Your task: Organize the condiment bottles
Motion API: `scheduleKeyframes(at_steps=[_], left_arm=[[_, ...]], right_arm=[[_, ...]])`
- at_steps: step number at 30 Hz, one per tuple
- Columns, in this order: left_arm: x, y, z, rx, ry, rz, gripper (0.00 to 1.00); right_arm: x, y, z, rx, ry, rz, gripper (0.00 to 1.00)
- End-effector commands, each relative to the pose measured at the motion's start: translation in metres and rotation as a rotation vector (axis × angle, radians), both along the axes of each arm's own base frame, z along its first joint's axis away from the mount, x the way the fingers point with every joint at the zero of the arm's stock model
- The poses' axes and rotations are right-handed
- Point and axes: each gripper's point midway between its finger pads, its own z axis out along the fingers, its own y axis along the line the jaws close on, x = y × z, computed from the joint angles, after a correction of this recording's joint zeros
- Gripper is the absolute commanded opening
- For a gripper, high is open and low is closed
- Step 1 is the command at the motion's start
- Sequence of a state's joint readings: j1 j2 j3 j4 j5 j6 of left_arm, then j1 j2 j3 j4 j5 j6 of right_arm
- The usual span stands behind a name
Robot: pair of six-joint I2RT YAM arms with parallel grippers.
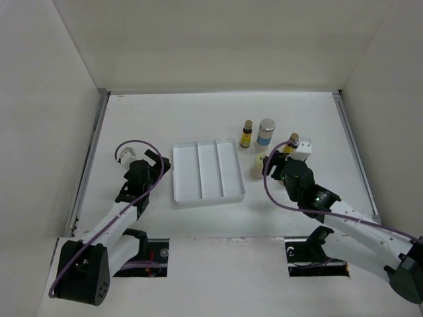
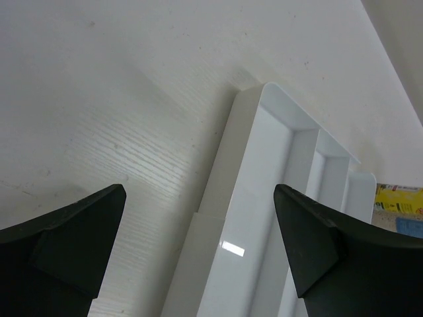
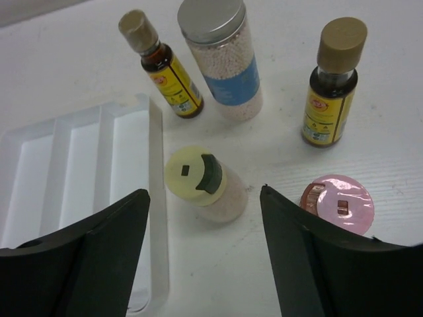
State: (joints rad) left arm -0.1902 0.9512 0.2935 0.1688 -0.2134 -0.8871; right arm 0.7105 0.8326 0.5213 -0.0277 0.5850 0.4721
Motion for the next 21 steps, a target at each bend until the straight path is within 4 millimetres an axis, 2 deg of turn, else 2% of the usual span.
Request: scheduleKeyframes(at_steps=[1, 7, 11, 17, 21], left_arm=[[0.01, 0.001, 0.02, -0.001, -0.055, 0.006, 1.0], [0.009, 0.003, 0.024, -0.003, -0.09, 0.009, 1.0], [0.008, 0.003, 0.026, 0.003, -0.097, 0.007, 1.0], [0.007, 0.005, 0.024, 0.008, -0.098, 0.007, 1.0], [0.008, 0.005, 0.027, 0.002, -0.104, 0.009, 1.0]], right_arm=[[0.004, 0.018, 0.019, 0.015, -0.033, 0.056, 0.79], [0.009, 0.025, 0.02, -0.011, -0.029, 0.075, 0.83], [0.014, 0.026, 0.022, -0.036, -0.023, 0.072, 0.83], [0.023, 0.029, -0.001, -0.102, 0.062, 0.082, 0.9], [0.029, 0.04, -0.01, -0.115, 0.095, 0.111, 0.92]])
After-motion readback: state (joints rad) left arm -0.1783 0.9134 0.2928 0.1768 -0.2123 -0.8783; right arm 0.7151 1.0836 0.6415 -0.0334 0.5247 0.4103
